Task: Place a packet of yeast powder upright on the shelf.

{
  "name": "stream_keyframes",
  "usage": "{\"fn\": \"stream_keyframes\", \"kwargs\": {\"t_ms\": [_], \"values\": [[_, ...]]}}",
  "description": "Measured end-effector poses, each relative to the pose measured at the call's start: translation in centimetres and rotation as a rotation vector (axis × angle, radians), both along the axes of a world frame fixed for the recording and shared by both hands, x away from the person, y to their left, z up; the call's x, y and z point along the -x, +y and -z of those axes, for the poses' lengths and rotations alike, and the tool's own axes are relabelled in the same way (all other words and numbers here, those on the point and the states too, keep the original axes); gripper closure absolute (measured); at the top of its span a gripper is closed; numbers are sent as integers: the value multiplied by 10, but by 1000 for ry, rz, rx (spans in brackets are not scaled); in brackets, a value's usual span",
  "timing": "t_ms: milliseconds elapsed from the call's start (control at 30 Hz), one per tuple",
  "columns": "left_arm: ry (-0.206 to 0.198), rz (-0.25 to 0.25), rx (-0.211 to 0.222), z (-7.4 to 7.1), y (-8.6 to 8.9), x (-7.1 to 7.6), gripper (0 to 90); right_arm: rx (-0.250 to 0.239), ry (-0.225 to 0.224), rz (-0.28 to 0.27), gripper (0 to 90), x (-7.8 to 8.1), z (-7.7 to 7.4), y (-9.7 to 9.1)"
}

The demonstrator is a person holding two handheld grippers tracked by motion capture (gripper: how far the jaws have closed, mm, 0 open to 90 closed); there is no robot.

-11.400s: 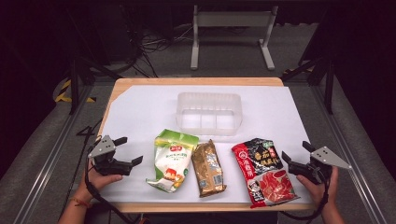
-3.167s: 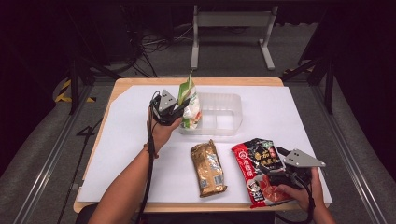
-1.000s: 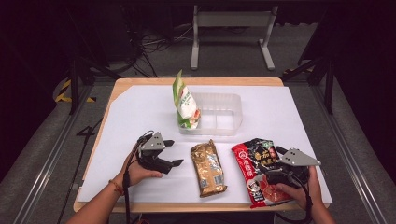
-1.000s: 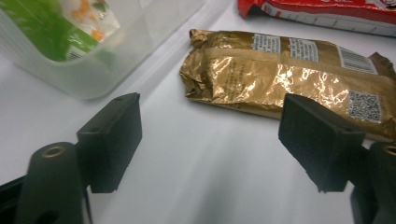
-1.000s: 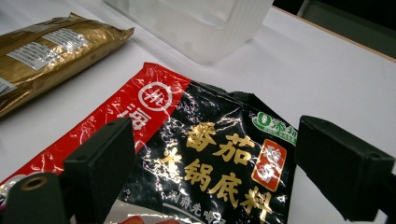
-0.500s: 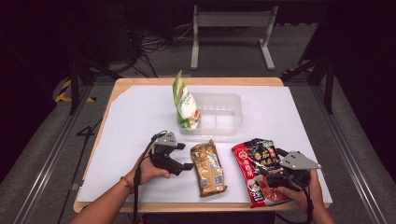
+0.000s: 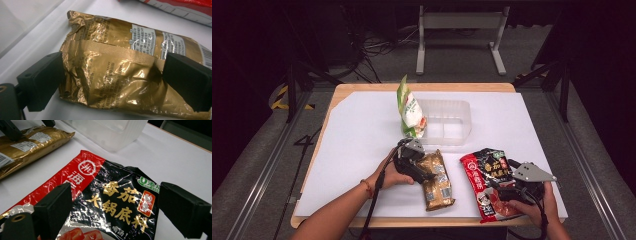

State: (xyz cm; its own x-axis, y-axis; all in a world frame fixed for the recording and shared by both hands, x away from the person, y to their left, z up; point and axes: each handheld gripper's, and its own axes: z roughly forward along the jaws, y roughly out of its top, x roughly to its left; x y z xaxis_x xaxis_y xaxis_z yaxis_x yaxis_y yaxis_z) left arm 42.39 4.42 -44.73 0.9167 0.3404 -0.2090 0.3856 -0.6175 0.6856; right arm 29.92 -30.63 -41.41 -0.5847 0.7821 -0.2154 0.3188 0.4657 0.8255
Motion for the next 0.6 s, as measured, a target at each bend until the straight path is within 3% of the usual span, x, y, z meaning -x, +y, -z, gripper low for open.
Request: {"fn": "stream_keyframes", "kwargs": {"t_ms": [200,500,600], "values": [[28,-21,15,3,8,-5,25,12,-6,-12,131,1,0,2],[2,-12,-7,2,6,-3,29,13,-6,-15,131,1,-1,2],[14,4,5,2,7,-2,103,12,-3,-19,131,1,-1,2]]}}
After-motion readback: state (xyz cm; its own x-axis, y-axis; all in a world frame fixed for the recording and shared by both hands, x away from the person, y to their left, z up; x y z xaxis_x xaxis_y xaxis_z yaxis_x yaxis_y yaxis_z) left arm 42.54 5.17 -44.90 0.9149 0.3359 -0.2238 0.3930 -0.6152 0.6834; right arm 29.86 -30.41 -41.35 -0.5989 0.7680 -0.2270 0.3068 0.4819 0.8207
